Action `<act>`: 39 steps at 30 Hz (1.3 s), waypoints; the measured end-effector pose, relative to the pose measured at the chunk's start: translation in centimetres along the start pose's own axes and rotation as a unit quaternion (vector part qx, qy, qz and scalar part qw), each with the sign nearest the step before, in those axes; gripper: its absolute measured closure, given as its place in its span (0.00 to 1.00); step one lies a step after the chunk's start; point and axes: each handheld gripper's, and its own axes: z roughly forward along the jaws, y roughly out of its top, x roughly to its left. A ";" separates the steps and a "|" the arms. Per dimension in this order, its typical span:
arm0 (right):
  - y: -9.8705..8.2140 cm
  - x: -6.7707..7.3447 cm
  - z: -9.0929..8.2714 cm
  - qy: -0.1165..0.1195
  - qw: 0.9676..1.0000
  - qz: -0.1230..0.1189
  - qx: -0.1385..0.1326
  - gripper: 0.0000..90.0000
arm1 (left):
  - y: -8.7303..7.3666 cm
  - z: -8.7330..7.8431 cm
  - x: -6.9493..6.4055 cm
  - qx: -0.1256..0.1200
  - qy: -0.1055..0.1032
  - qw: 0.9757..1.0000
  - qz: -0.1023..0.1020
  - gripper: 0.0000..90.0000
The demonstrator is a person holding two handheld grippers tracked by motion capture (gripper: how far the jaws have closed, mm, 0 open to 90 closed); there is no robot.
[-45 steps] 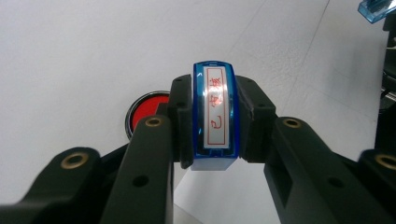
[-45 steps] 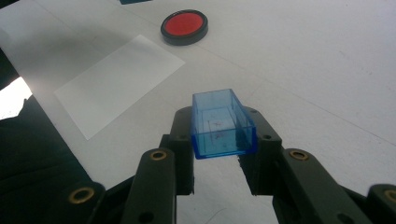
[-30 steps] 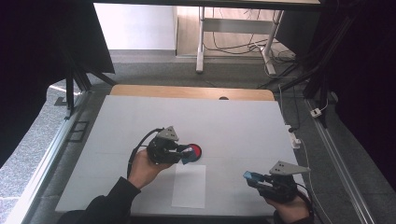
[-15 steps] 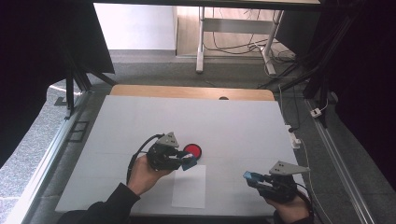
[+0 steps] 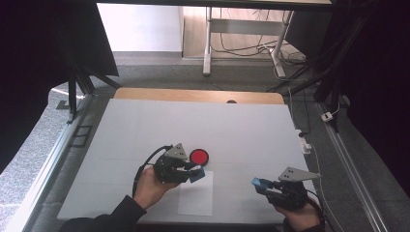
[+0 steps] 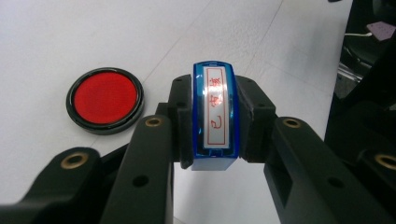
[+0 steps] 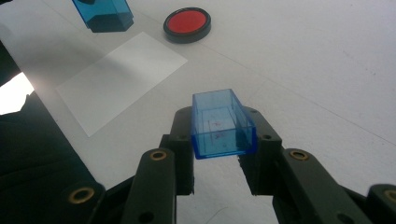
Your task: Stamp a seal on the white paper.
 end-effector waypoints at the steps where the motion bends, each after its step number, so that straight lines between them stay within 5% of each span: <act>1: 0.0 0.0 0.0 0.000 1.000 -0.001 0.000 0.76 | -0.1 0.1 -0.1 0.001 0.002 1.000 0.001 0.78; 39: 0.0 0.0 0.0 0.001 1.000 0.001 -0.001 0.76 | -2.3 3.9 -0.3 0.049 0.015 0.999 0.008 0.78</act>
